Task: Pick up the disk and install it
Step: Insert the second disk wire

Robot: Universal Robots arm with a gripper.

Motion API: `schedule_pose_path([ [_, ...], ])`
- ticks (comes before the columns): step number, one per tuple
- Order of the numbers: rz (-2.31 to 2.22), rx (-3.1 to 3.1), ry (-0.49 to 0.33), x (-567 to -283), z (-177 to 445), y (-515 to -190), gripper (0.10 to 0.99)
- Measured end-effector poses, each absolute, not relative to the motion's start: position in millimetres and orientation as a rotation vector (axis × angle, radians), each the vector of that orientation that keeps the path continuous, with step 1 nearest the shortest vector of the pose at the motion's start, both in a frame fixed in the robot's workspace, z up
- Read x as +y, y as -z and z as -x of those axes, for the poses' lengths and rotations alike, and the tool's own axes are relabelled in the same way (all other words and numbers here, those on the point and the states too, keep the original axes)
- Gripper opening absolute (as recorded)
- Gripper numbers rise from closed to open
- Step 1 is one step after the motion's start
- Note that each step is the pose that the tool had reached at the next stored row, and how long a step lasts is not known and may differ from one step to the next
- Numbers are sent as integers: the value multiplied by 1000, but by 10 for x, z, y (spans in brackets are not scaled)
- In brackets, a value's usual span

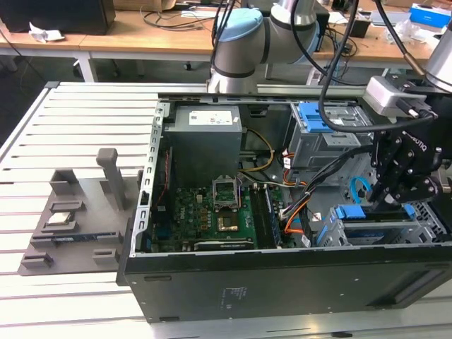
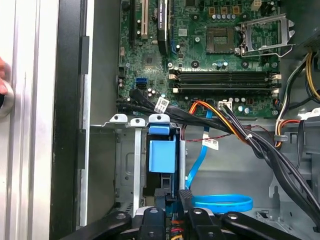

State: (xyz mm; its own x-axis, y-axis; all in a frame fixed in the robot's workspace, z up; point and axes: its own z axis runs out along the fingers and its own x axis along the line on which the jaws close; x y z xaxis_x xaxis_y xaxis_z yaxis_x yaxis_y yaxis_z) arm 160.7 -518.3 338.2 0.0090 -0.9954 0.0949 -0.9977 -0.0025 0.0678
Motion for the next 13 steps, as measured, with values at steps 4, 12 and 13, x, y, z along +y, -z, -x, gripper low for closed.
schedule_pose_path([
  [4, -2146, -2134, -30, -5158, -1606, -3591, 235],
  [12, -2146, -2134, -30, -5133, -1607, -3959, 106],
  [13, -2146, -2134, -30, -5133, -1607, -3963, 106],
])
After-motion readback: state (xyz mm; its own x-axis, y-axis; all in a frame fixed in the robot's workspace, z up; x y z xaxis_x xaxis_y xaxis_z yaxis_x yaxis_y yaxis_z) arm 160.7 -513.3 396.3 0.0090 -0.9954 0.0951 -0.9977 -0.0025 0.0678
